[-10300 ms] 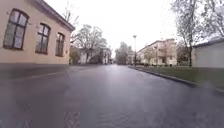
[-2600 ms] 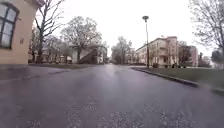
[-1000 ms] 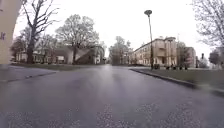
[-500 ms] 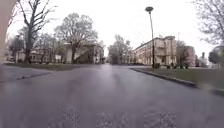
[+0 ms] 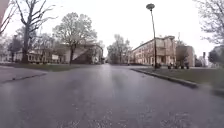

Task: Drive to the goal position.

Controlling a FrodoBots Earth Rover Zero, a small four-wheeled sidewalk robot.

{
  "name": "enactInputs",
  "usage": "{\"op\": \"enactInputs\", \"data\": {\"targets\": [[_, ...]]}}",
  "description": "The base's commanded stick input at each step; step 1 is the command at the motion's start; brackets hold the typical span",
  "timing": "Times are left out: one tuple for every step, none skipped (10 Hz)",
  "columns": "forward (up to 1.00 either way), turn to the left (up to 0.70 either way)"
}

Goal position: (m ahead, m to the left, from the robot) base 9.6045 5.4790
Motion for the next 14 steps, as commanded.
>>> {"op": "enactInputs", "data": {"targets": [[1.00,0.00],[1.00,0.00],[1.00,0.00],[1.00,0.00],[1.00,0.00],[1.00,0.00],[1.00,0.00],[1.00,0.00],[1.00,0.00],[1.00,0.00],[1.00,0.00],[1.00,0.00],[1.00,0.00],[1.00,0.00]]}}
